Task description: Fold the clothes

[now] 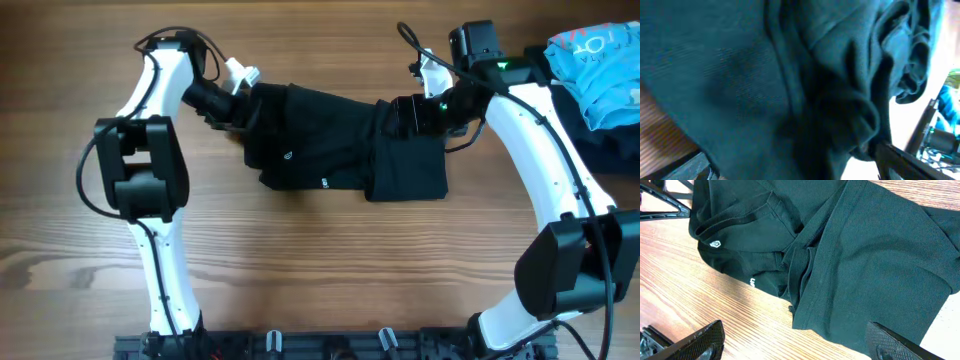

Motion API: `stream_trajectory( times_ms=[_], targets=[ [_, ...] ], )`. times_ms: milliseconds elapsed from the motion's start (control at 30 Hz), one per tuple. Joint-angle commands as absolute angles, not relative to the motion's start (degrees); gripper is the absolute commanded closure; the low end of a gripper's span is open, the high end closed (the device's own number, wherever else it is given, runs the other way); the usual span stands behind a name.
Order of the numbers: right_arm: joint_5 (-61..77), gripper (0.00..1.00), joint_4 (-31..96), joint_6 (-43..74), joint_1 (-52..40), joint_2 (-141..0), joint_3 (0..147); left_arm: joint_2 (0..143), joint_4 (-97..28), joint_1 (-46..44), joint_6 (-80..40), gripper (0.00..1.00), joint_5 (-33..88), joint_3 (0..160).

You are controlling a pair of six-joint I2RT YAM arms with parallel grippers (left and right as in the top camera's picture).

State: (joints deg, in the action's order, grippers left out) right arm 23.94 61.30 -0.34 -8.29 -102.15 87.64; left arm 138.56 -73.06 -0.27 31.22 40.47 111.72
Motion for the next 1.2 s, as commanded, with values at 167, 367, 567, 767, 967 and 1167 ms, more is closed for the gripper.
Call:
stream_trajectory(
  times_ms=[167, 367, 567, 767, 967, 1167],
  targets=[
    [23.6, 0.09, 61.6, -1.3, -8.3, -101.8, 88.2, 139.8, -72.6, -7.7, 32.6, 0.03, 44.1, 111.6],
    [23.5, 0.10, 62.5, -1.5, -8.3, -101.8, 88.2, 139.8, -71.4, -9.4, 29.2, 0.96, 41.0, 111.6],
    [23.5, 0.09, 62.3, -1.4, -8.3, -101.8, 88.2, 139.8, -71.5, -3.7, 20.9, 0.96, 39.2, 111.7],
    [23.5, 0.09, 61.9, -1.3, -8.3, -101.8, 88.2, 139.2, -73.5, 2.9, 19.9, 0.96, 40.9, 111.7],
    [23.6, 0.09, 60.8, -0.9, -8.3, -101.8, 88.2, 134.6, -75.1, 8.2, 19.9, 0.96, 40.8, 111.7],
    [22.6, 0.08, 59.3, 1.6, -8.4, -101.8, 87.9, 127.5, -77.5, 7.2, 18.7, 0.96, 40.1, 111.7]
  ],
)
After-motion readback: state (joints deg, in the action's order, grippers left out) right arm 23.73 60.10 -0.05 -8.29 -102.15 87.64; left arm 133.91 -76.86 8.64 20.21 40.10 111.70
